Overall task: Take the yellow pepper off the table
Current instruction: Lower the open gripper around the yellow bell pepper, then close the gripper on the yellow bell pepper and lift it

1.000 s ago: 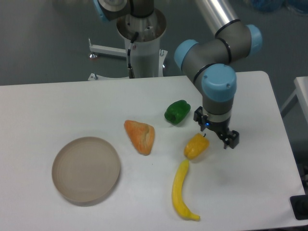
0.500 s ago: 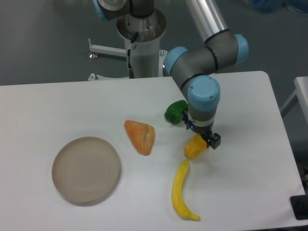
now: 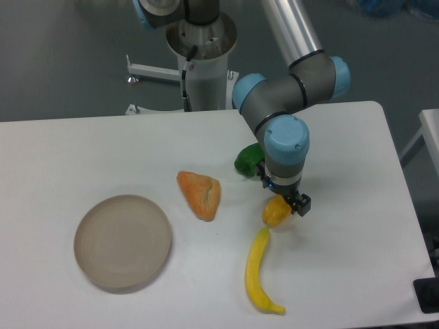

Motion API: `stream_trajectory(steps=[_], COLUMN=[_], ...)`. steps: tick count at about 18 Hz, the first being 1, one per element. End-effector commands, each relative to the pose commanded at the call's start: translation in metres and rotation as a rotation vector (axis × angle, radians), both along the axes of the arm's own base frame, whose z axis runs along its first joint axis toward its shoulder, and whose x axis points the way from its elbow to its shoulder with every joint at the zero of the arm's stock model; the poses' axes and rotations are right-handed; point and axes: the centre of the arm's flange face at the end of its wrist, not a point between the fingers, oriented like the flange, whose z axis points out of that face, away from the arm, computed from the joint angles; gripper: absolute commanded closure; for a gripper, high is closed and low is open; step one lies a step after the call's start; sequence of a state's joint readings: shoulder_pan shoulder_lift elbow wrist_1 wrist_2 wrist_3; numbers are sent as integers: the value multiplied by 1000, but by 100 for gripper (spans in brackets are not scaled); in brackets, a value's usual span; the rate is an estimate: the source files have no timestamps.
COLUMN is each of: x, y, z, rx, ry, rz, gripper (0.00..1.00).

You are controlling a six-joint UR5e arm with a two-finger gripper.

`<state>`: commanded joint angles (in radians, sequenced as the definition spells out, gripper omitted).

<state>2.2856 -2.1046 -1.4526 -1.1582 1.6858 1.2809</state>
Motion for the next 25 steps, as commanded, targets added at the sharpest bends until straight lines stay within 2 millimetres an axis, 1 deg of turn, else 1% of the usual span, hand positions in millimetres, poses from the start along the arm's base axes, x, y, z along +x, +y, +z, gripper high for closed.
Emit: stream_trajectory(steps=[4, 9, 10, 11, 12, 13, 15, 17, 18, 19, 22, 24, 25], x=[2, 1, 1, 0, -1, -3, -4, -7, -8, -13, -30, -36, -39], y=[-2, -1, -1, -1, -1, -1, -3, -3, -3, -2, 5, 14, 16], z=[-9, -13, -13, -12, -11, -10, -9, -6, -3, 5, 40, 66, 74], rx=[-13, -14, -14, -11, -10, -9, -10, -4, 0, 11, 81, 151, 168], ry=[-11, -14, -14, -13, -12, -11, -10, -8, -4, 6, 36, 38, 42], rz=[2, 11, 14, 17, 17, 18, 20, 21, 18, 18, 30, 29, 31], gripper=[0, 0, 7, 24, 36, 44, 53, 56, 56, 56, 56, 56, 56])
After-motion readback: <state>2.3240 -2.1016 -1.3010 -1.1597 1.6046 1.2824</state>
